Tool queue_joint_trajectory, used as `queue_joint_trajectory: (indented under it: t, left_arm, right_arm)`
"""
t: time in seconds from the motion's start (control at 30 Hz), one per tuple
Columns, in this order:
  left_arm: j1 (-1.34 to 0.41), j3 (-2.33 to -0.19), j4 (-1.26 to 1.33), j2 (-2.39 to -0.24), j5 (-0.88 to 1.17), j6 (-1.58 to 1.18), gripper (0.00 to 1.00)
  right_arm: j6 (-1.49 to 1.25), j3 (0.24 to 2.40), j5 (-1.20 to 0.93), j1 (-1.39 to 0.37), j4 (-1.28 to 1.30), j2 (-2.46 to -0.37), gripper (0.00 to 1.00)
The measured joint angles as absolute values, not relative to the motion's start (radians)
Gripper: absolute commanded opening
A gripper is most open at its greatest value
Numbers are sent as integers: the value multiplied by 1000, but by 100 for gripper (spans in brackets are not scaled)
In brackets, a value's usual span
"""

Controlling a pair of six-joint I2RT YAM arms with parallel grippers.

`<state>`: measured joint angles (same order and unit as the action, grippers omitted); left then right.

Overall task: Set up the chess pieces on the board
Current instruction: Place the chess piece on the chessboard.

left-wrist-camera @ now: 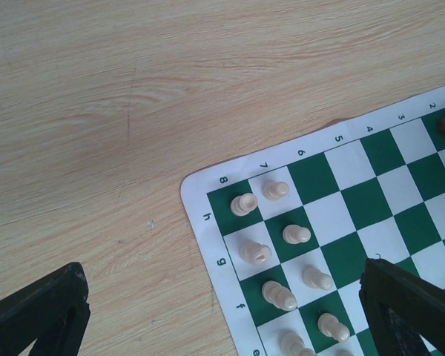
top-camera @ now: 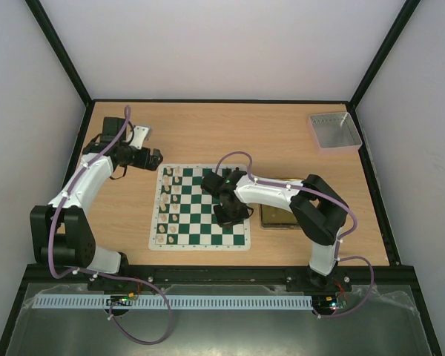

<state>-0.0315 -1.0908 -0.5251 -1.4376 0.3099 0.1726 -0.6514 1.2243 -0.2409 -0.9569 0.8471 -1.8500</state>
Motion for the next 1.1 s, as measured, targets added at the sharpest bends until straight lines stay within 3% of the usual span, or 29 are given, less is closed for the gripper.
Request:
queue_joint_trajectory:
  t: [0.97, 1.1]
  left_arm:
    - [-31, -1079, -522, -1437, 315, 176, 99]
    - [-31, -1079, -522, -1437, 315, 177, 99]
  right_arm:
    - [-649, 1224, -256, -957, 835, -1855, 25]
    - [-649, 1224, -257, -957, 835, -1855, 33]
